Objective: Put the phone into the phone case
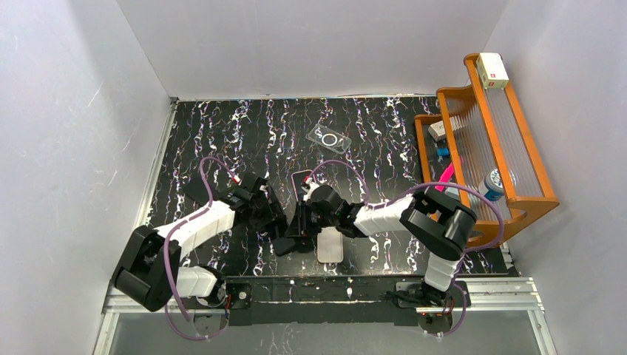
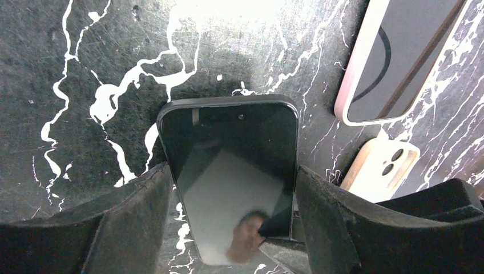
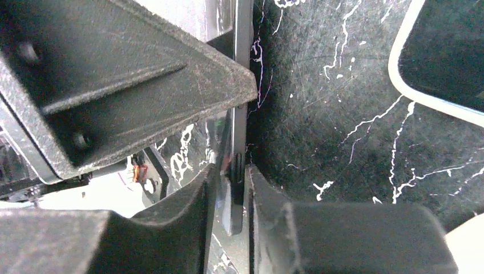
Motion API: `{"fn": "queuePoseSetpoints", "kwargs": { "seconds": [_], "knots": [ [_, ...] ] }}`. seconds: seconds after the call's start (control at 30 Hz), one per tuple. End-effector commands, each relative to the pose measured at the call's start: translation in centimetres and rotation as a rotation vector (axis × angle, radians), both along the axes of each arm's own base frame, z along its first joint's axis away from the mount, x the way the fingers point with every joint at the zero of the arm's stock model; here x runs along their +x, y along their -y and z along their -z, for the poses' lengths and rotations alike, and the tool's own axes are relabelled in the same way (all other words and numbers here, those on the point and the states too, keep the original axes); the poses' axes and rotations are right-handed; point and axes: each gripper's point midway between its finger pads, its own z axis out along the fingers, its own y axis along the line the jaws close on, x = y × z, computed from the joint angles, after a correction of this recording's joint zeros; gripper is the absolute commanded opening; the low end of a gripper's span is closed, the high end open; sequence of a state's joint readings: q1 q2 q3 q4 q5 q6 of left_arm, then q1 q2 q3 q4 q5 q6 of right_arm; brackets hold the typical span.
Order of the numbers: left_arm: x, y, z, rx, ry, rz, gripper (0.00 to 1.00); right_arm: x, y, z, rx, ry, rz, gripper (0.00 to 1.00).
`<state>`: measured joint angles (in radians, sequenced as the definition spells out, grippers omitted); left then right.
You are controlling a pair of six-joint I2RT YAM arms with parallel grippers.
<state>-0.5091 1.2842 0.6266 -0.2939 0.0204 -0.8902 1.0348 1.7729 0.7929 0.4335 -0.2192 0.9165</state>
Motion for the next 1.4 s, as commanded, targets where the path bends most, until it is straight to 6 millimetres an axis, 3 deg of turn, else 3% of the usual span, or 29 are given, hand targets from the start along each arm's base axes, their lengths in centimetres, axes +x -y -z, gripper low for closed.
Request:
{"fn": "queuePoseSetpoints", "kwargs": {
  "seconds": [0.0,0.13,0.37,0.47,0.63,0.8,0.97,1.13,1.37],
  "knots": [
    [-1.2,0.9,-0.6,-0.071,-0.017,0.015,0.52,0.5,-2.3,-2.6,0.106,0.044,-0.038,0.26],
    [-1.1,1.4,-1.9,-0.111,0.014,0.038,0.64,0.4,-2.2,-2.9,0.115,0.049,-0.044,0.01],
    [-0.2,2.8,-6.6,-0.194,0.139,0.111,0.98,0.2,-0.2,-4.9,0.121,0.104,-0.006,0.01],
    [0.2,3.4,-9.2,-0.232,0.213,0.159,0.98,0.2,1.5,-5.7,0.091,0.128,0.028,0.01],
    [0.3,4.1,-11.8,-0.282,0.279,0.203,0.98,-0.1,5.5,-7.2,0.038,0.155,0.120,0.01],
    [-0.1,5.1,-11.4,-0.326,0.277,0.257,0.88,-1.0,9.6,-7.7,-0.014,0.129,0.220,0.01],
    [-0.6,6.6,-9.8,-0.400,0.236,0.289,0.79,-2.0,12.9,-6.8,-0.084,0.073,0.300,0.01],
    [-1.3,7.6,-7.5,-0.416,0.181,0.291,0.73,-2.5,13.6,-6.1,-0.087,0.021,0.334,0.01],
    [-2.1,9.1,-5.9,-0.443,0.166,0.290,0.67,-2.2,14.3,-4.3,-0.138,0.004,0.383,0.01]
  ]
}}
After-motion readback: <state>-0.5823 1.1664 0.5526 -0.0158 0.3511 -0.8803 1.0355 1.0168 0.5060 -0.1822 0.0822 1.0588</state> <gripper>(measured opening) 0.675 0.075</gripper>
